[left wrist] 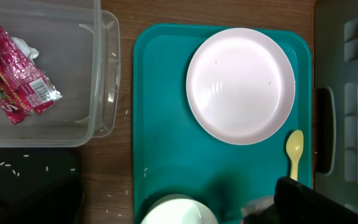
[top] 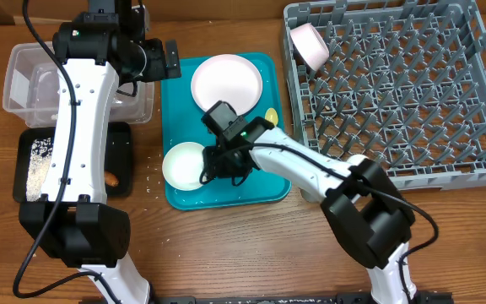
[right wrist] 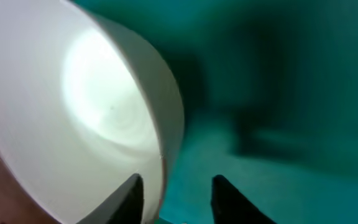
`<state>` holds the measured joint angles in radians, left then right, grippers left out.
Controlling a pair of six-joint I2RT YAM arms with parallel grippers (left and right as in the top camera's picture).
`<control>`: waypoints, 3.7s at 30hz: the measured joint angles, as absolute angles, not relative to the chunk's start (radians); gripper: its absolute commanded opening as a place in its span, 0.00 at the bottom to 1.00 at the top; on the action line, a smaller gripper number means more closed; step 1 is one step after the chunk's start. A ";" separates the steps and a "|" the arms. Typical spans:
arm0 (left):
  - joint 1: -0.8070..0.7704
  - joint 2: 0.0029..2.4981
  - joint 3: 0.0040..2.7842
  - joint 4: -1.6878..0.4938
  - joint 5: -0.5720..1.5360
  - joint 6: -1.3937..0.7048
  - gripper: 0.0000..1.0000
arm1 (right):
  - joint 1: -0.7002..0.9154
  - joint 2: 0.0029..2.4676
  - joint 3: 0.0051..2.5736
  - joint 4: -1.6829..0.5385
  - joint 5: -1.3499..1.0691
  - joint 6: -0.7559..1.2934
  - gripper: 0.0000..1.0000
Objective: Sort waste into correct bins and load items into the dishwasher
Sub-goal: 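Grasp the other white bowl on the teal tray with right gripper, then place the bowl in the dish rack with the right gripper, then grasp the white plate on the teal tray with the right gripper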
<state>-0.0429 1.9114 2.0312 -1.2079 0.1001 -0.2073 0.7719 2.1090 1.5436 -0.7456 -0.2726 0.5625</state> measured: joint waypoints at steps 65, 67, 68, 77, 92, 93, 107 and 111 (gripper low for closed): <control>-0.043 1.911 2.030 -1.208 0.100 -0.207 1.00 | 0.517 2.114 1.720 -1.074 1.287 0.288 0.04; -0.043 1.911 2.030 -1.208 0.100 -0.207 1.00 | 0.543 2.114 1.720 -1.093 1.287 0.287 0.08; -0.043 1.911 2.030 -1.208 0.100 -0.207 1.00 | 0.558 2.114 1.720 -1.102 1.287 0.288 0.23; -0.043 1.911 2.030 -1.208 0.100 -0.207 1.00 | 0.732 2.114 1.722 -1.116 1.215 0.281 0.89; -0.043 1.911 2.030 -1.208 0.101 -0.207 1.00 | 0.690 2.056 1.961 -0.929 0.349 0.338 0.64; -0.043 1.911 2.030 -1.208 0.101 -0.207 1.00 | 0.690 2.056 1.946 -0.900 0.319 0.353 0.58; -0.043 1.911 2.030 -1.208 0.100 -0.207 1.00 | 0.598 2.157 1.728 -0.643 0.157 0.698 0.47; -0.043 1.911 2.030 -1.208 0.100 -0.207 1.00 | 0.544 2.194 1.728 -0.628 0.104 0.731 0.47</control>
<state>-0.0429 1.9114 2.0304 -1.2083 0.1001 -0.2073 0.5438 2.1937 1.7275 -0.6277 0.1036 0.7315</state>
